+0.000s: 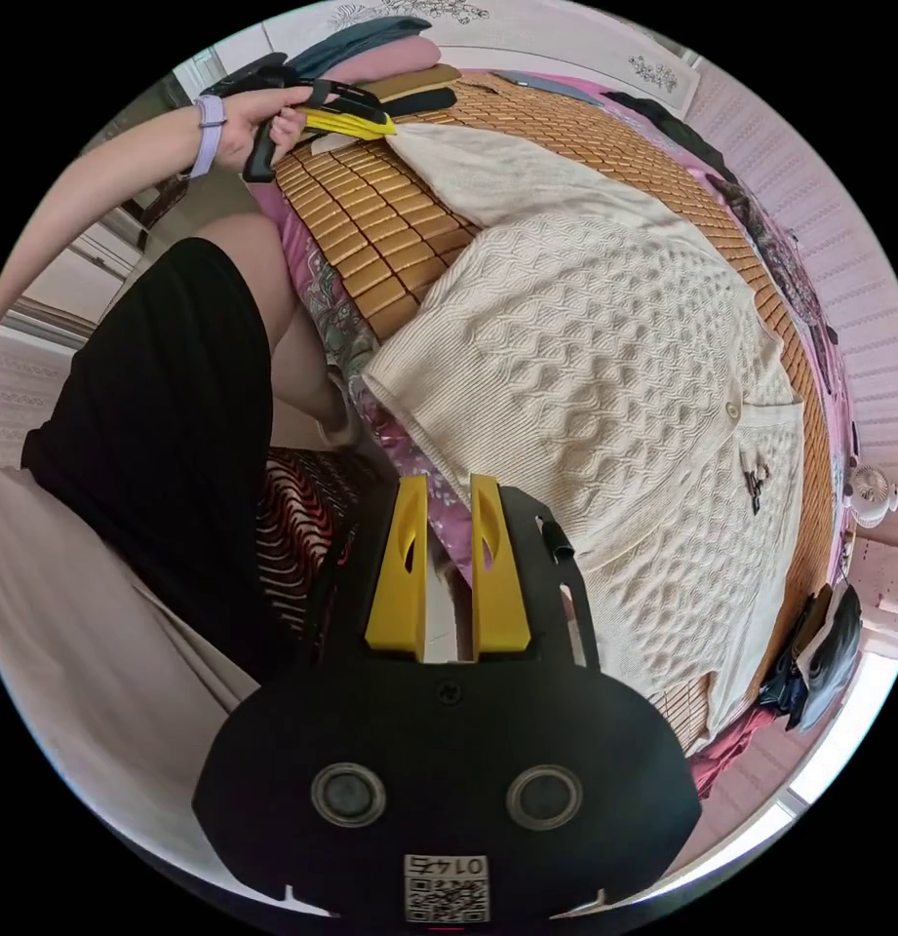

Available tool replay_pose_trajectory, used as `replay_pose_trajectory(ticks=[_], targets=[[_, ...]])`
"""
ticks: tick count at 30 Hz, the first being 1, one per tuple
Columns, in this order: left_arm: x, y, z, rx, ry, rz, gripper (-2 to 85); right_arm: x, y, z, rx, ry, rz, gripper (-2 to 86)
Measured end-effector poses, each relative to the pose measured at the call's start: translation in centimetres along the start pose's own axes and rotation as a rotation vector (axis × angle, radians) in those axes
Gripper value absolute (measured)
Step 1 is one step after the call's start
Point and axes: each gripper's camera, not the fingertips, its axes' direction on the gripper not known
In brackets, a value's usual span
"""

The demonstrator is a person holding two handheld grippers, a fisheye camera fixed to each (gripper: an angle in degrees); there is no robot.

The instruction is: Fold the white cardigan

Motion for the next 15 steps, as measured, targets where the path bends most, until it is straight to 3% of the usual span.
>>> replay_pose_trajectory(ticks=[4,10,12,15], targets=[[5.4,1.4,-1.5,0.101,0.042,0.205,-0.9,1.5,0.8,-1.7,0.079,-0.056,0.102,7.3],[20.3,8.4,-0.6,0.114,0.168,0.767,0.7,9.2,4.0,-5.4,0.236,-0.148,0.43,7.5],[24.7,13.2,2.7,-0.02,0.249,0.952,4.6,11.7,5.5,-5.8,0.27,-0.178,0.53,7.5],[26.1,17.6,9.2,-0.291,0.16,1.003,7.1,15.1,7.3,-5.5,0.251,-0.166,0.638,7.7]])
